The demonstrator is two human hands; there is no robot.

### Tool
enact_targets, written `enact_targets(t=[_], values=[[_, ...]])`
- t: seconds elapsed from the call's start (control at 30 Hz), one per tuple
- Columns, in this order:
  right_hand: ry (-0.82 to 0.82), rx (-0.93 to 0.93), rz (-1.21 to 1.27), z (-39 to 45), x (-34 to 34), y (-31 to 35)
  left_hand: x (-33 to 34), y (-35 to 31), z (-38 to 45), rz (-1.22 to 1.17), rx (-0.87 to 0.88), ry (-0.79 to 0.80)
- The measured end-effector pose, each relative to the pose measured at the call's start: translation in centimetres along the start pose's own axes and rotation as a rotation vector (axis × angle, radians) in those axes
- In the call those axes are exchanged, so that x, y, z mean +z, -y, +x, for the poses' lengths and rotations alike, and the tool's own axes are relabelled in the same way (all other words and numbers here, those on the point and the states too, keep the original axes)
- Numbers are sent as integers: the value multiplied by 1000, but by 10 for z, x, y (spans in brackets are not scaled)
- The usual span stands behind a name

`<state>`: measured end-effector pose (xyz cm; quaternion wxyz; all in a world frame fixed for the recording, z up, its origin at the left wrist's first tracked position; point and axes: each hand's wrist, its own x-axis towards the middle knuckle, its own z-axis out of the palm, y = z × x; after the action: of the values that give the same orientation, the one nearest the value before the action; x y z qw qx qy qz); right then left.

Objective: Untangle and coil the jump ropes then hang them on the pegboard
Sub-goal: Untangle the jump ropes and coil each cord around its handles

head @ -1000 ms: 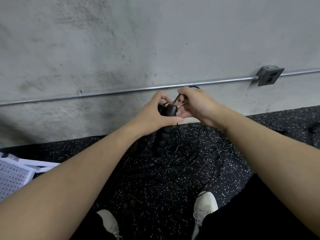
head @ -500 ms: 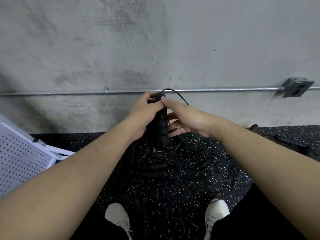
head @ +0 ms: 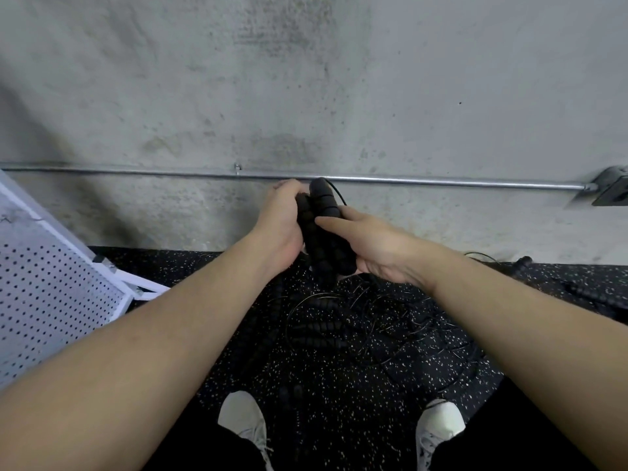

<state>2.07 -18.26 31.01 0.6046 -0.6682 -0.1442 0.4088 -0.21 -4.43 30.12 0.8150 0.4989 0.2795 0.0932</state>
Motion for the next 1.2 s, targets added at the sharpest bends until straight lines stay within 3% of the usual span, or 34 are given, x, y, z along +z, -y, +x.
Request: enact_targets(t=[0.13, 0.33, 0.6, 0.7, 0.77, 0.83, 0.97, 1.07, 1.2], values=[[-74, -107, 15, 4, -2, -1, -4, 3, 2, -98, -56, 24], [-104, -154, 47, 11, -8, 2, 0, 6, -12, 37, -286, 195], [-274, -159, -717, 12, -11, 1, 5, 2, -17, -2, -319, 295], [-238, -97, -987, 15, -22, -2, 4, 0, -15, 71, -321, 344], [-226, -33, -942, 12, -31, 0, 2, -4, -14, 121, -333, 373], [-343, -16, -963, 9, -43, 6, 2, -8, -14, 149, -354, 404], [-645, -278, -723, 15, -73, 10, -3, -15, -12, 249, -359, 486], [-574, -401, -695, 20, -85, 8, -4, -18, -14, 314, -377, 562], [-381, -256, -801, 7, -84, 6, -6, -20, -16, 381, -396, 666]])
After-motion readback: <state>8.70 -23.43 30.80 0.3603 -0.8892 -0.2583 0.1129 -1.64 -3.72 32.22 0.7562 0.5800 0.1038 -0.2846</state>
